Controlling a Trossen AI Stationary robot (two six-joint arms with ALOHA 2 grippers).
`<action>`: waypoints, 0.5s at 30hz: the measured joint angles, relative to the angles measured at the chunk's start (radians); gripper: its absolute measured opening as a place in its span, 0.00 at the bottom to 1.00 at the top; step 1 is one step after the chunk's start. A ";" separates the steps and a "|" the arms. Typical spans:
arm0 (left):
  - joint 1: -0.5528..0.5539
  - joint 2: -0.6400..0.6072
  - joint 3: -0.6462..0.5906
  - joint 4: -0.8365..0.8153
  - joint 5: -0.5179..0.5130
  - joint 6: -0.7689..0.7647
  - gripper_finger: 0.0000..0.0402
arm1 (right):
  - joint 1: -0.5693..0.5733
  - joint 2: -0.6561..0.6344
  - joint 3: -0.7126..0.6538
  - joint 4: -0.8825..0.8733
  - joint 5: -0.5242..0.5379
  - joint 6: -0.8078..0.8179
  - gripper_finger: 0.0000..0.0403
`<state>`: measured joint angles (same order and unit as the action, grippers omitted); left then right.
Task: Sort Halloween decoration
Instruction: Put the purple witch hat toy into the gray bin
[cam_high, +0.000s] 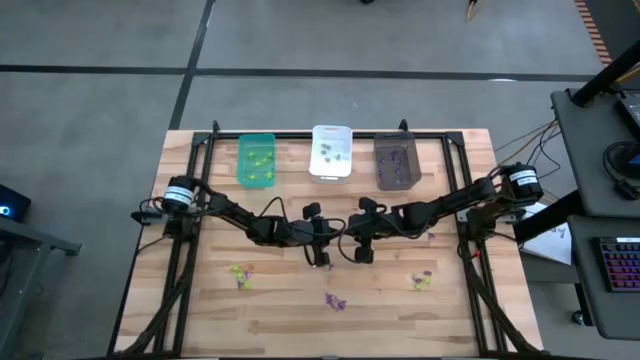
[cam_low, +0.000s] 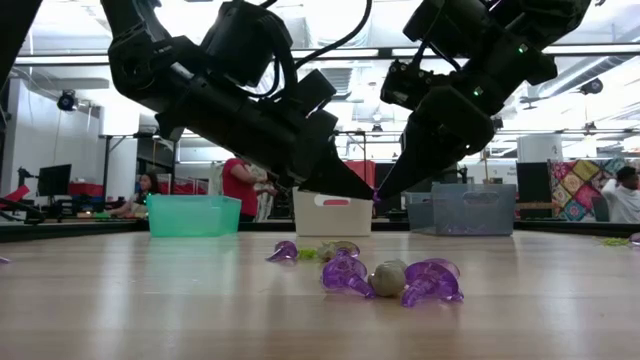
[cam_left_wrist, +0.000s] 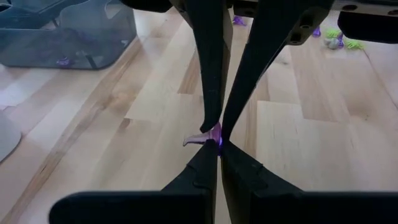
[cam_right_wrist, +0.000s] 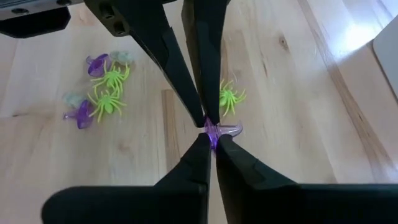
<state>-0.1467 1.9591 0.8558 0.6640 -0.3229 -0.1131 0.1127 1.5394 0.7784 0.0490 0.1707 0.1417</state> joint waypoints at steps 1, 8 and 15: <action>0.000 0.000 0.000 0.000 0.000 0.000 0.00 | 0.000 0.000 0.000 0.000 0.000 0.000 0.02; 0.000 0.000 0.000 -0.002 0.000 0.000 0.00 | -0.006 -0.004 0.000 -0.010 0.001 0.001 0.02; -0.001 0.001 0.000 -0.047 0.003 -0.002 0.10 | -0.027 -0.017 0.000 -0.065 0.011 0.016 0.02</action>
<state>-0.1478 1.9602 0.8558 0.6165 -0.3195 -0.1156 0.0857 1.5225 0.7784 -0.0156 0.1814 0.1574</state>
